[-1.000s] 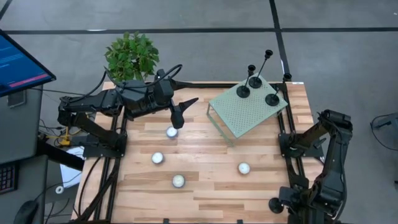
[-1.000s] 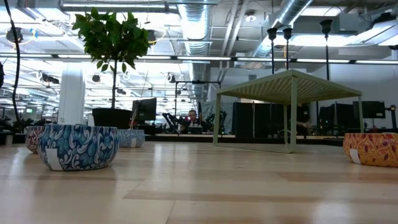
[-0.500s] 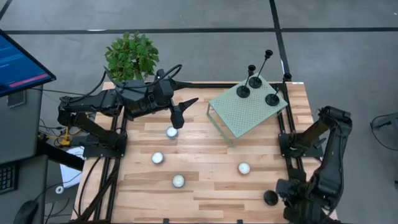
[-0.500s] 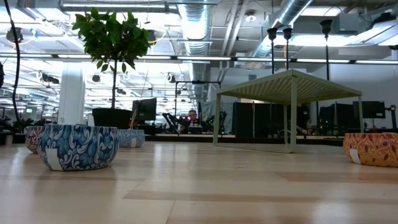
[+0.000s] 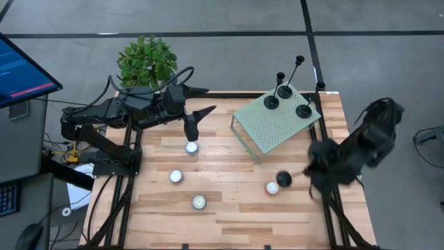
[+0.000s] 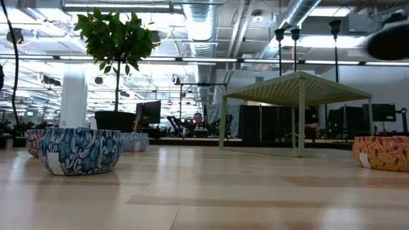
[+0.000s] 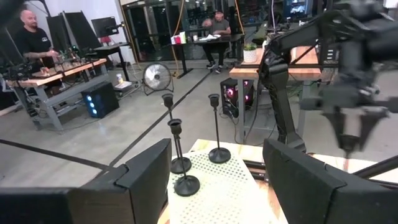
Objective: Pick & Place candle stick holders
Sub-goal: Align the black candle holder with the bottom left black candle holder on the shelf
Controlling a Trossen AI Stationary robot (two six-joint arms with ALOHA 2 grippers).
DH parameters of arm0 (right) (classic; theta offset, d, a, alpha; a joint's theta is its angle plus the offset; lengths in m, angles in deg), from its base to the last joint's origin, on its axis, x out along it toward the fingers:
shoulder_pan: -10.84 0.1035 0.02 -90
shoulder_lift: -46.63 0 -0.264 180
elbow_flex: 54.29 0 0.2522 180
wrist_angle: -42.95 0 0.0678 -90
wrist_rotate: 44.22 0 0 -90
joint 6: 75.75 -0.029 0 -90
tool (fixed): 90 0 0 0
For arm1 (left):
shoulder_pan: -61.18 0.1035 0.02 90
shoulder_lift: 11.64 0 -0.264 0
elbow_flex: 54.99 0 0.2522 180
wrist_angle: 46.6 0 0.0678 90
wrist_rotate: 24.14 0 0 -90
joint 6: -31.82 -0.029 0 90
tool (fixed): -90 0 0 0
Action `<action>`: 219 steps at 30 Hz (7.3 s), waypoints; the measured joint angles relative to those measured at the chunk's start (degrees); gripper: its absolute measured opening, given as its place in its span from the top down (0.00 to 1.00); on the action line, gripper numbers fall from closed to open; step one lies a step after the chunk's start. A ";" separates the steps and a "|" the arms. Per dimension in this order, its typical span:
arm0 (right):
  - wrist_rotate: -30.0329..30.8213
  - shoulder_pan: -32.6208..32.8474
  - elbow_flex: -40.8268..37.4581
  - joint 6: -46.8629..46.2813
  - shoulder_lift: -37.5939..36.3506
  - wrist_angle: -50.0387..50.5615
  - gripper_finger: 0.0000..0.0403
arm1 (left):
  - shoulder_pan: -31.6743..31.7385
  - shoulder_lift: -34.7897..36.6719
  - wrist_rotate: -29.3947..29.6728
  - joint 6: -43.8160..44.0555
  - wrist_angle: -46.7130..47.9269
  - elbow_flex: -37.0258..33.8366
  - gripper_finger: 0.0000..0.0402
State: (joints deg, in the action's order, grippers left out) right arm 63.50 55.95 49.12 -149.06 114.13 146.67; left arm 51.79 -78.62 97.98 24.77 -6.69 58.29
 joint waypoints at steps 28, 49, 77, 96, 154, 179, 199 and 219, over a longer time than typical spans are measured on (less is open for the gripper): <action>-2.38 -49.23 13.52 27.71 -4.15 0.08 0.70 | 0.02 0.21 0.87 0.04 -0.04 0.00 0.37; -11.26 -57.82 13.44 26.97 -3.33 0.03 0.70 | 0.02 0.21 0.87 0.04 -0.04 0.02 0.37; -17.78 -56.16 0.72 16.26 -13.56 0.03 0.70 | 0.04 0.52 0.87 -0.18 -0.02 0.04 0.37; -9.08 -66.81 4.96 20.77 -10.31 0.02 0.70 | 0.04 0.89 0.87 0.04 -0.04 0.04 0.37; -10.34 -68.16 -3.37 20.84 -10.99 0.03 0.66 | 0.02 0.89 0.85 0.48 -0.37 0.04 0.37; -10.43 -67.31 0.12 22.89 -10.38 0.04 0.57 | 0.02 -0.85 0.84 0.56 -0.35 0.03 0.37; -13.74 -35.63 -8.80 10.29 -16.56 -3.99 0.82 | -1.05 -19.71 -9.91 6.38 3.25 0.02 0.84; 40.07 19.82 -14.63 8.73 -14.41 -27.52 1.00 | 10.63 -42.47 -24.81 0.05 -35.40 0.02 0.99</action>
State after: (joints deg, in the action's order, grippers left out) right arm 103.57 75.77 34.49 -140.33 99.73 119.15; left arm 62.42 -121.09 73.17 24.83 -42.09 58.31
